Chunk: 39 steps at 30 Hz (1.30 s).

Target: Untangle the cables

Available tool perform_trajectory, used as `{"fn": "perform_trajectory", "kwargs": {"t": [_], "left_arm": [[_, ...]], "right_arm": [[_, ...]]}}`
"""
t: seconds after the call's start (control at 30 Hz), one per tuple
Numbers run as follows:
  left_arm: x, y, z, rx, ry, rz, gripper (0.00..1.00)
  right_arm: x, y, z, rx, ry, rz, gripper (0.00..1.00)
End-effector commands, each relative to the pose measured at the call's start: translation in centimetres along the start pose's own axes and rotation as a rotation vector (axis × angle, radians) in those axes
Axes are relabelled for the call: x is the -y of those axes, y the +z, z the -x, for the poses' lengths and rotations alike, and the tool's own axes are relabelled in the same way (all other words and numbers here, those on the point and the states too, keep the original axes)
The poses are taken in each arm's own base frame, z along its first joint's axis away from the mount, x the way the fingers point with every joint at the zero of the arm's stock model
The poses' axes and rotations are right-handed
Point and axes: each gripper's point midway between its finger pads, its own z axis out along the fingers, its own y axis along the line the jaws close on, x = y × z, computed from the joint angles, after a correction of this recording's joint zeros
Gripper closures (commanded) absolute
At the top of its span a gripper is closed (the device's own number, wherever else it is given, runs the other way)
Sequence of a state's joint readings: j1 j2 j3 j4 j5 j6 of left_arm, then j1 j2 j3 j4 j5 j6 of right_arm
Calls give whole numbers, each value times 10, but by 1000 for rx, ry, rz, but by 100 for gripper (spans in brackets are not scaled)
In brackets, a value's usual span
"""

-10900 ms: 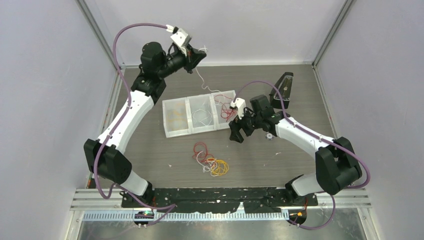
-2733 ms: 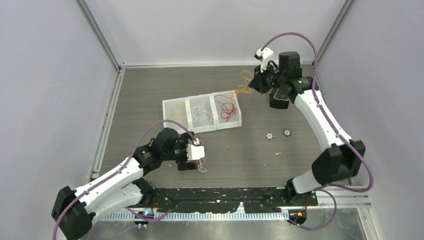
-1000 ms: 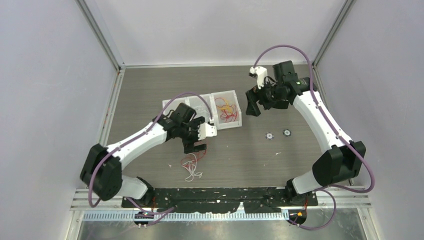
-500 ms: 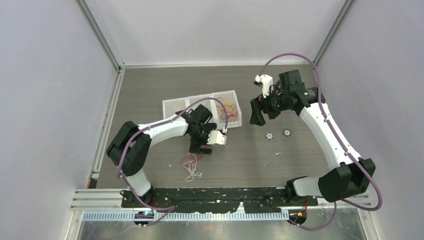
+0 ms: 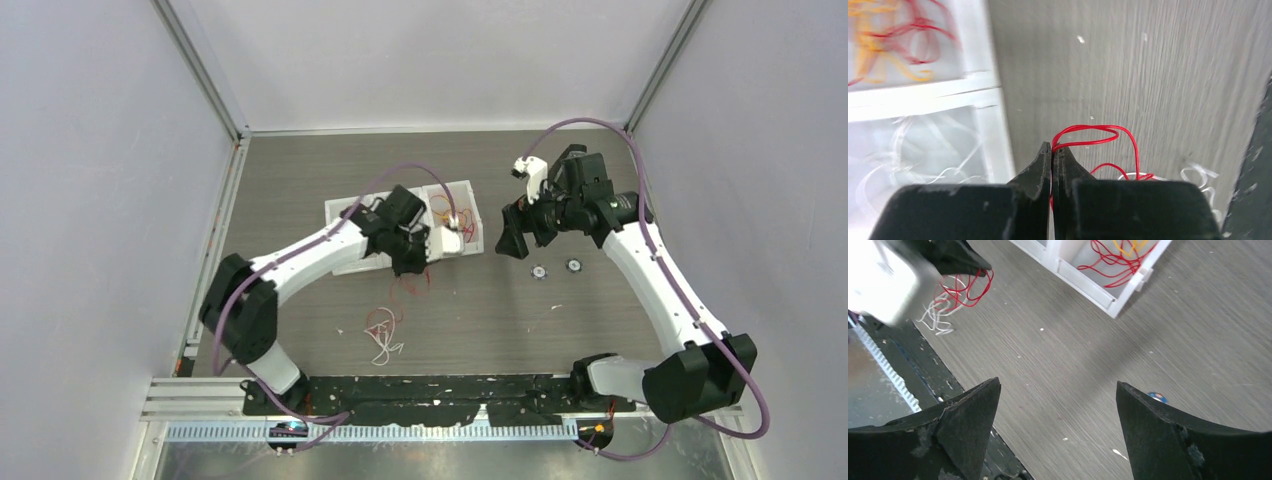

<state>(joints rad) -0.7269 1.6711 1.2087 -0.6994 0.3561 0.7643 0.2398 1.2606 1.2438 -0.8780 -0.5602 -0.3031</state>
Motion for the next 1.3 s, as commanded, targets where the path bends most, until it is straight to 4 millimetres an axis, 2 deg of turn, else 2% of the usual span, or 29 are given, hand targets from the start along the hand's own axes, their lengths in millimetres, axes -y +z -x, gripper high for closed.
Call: {"fn": "perform_trajectory", "kwargs": {"t": [0.0,0.13,0.23,0.27,0.3,0.37,0.47,0.53,0.63,0.7,0.77,0.87,0.97,1.0,1.1,1.17,1.27], "left_arm": [[-27,-79,75,371,-362,126,100],[-48,-135,91,563,-497,269,100],[-51,-181,102,654,-484,367,100],[-52,-198,108,682,-479,392,100],[-51,-211,111,702,-474,410,100],[-46,-233,119,729,-450,424,100],[-38,-255,125,753,-427,444,100],[-39,-270,123,749,-415,502,100],[-48,-293,113,727,-406,588,100],[-46,-301,114,722,-388,551,100],[-34,-301,119,708,-359,481,100],[-28,-308,126,765,-367,467,100],[-31,-319,131,824,-368,512,100],[-32,-322,132,830,-374,521,100],[-36,-327,132,818,-398,539,100],[-40,-328,133,822,-403,546,100],[-46,-326,132,822,-409,558,100]], "right_arm": [[-15,12,16,130,13,84,8],[-28,34,13,119,20,149,8],[-44,44,17,163,-13,189,6],[-50,47,26,201,-54,204,6],[-54,50,23,208,-65,212,6],[-64,56,31,250,-126,240,5],[-87,67,29,233,-184,306,5],[-90,74,31,224,-203,313,6],[-85,79,36,216,-206,287,6],[-84,79,38,208,-211,287,6],[-88,79,39,207,-206,312,6],[-94,81,44,230,-161,339,6],[-103,91,54,287,-159,350,6],[-104,97,51,283,-145,352,6],[-111,110,59,314,-174,347,6],[-106,115,66,314,-163,328,6],[-94,107,79,333,-156,296,8]]}}
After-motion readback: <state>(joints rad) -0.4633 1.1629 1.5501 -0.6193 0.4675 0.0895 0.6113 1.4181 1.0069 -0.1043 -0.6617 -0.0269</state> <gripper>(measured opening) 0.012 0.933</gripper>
